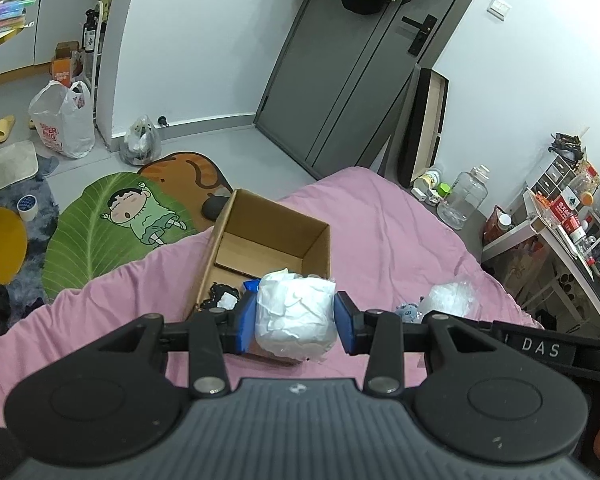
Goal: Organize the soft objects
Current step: 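Carry white item with left tool while right tool carries bubble wrap to box, then lower white item with left tool while right tool lowers bubble wrap into box, open both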
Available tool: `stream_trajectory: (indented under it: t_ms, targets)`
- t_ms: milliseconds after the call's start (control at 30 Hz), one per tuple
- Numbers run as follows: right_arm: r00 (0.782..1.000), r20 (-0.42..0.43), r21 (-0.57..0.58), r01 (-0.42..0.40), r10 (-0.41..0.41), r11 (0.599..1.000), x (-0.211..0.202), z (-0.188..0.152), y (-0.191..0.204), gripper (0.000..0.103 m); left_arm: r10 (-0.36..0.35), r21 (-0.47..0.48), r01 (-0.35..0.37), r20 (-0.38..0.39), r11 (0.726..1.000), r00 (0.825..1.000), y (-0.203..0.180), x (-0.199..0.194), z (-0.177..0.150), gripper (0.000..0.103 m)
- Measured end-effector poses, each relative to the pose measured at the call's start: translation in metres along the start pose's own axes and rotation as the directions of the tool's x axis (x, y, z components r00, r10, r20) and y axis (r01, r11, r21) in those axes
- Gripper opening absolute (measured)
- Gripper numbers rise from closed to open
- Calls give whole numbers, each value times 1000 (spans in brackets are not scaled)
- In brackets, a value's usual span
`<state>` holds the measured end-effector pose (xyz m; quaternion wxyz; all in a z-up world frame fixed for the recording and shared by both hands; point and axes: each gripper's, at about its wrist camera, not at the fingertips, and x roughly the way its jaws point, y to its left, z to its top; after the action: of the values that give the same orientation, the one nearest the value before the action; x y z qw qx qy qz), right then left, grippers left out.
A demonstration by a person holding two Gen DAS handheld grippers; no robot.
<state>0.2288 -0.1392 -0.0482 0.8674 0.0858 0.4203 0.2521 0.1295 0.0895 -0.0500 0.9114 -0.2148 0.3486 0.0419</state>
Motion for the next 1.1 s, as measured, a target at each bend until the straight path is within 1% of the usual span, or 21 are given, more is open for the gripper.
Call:
stream_trajectory:
  t_ms: [267,633,900,1100]
  targets:
    - [1000,-15,-6,-7,7,1000,11,12,4,36,11,-9,-11,-9,1000,1000,8,7,15,40]
    - [999,-50,-2,-14,14,1000,32,28,4,36,20,-23,-21,-33,1000,999,8,31,37,40]
    - [996,-84,6,-11,11,1000,56,40,-1,36,22,-25,-24,-74,999,997,7,62,50,40]
    - [993,-117,11,-5,6,1000,79,49,-5,36,35,-39,-39,-105,998,994,14,89,61,40]
